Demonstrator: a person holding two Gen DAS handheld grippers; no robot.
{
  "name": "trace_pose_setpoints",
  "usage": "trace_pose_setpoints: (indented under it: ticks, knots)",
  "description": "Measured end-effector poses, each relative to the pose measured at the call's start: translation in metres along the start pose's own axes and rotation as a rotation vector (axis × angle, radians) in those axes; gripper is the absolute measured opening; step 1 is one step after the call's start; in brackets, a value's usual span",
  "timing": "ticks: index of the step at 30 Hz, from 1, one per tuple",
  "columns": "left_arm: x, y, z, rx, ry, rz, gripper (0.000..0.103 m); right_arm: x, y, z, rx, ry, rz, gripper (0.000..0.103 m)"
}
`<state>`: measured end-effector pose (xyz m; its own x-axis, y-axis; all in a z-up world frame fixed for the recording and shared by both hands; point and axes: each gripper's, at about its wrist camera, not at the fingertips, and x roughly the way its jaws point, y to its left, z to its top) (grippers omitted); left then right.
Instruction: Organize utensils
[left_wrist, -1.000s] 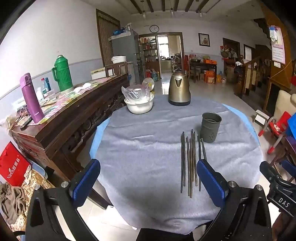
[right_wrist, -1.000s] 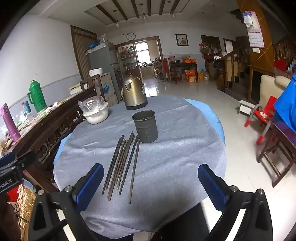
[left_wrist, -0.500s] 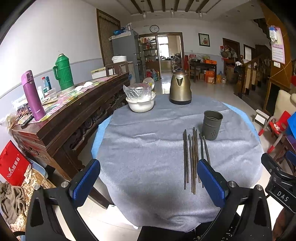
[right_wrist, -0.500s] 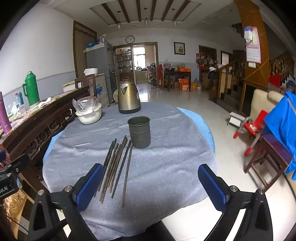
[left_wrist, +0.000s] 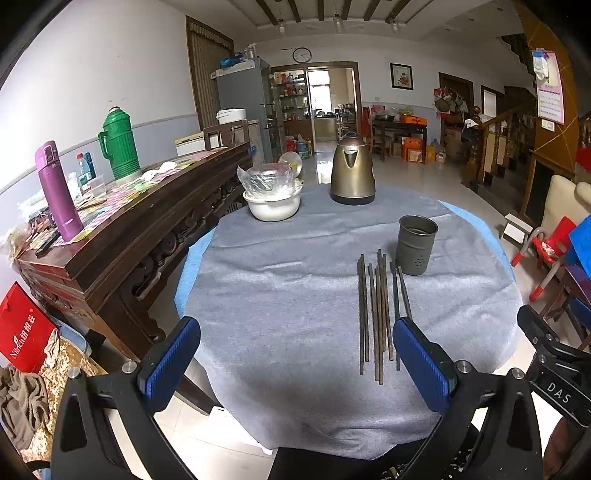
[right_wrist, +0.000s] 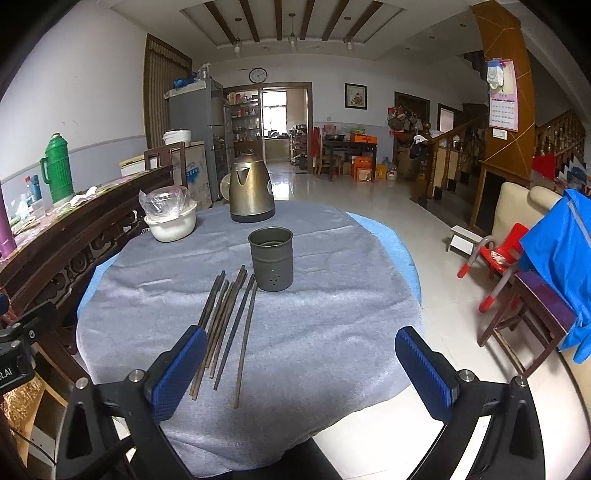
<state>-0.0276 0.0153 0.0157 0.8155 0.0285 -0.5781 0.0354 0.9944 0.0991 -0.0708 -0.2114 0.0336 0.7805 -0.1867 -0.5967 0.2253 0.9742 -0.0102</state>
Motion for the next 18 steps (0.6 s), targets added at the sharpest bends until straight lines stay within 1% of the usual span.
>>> trace_pose_setpoints:
  ticks: [9,15,18]
  knots:
    - [0.002,-0.005,-0.003,0.017,0.014,-0.009,0.103,0.000,-0.003,0.000,0.004,0.004,-0.015,0.103]
    - [0.013,-0.003,-0.002,0.007,0.032,-0.019,0.103,0.002,0.000,0.000,-0.013,0.008,-0.027,0.103]
    - [0.020,-0.002,0.000,-0.002,0.040,-0.028,0.103,0.008,0.003,0.000,-0.024,0.024,-0.033,0.103]
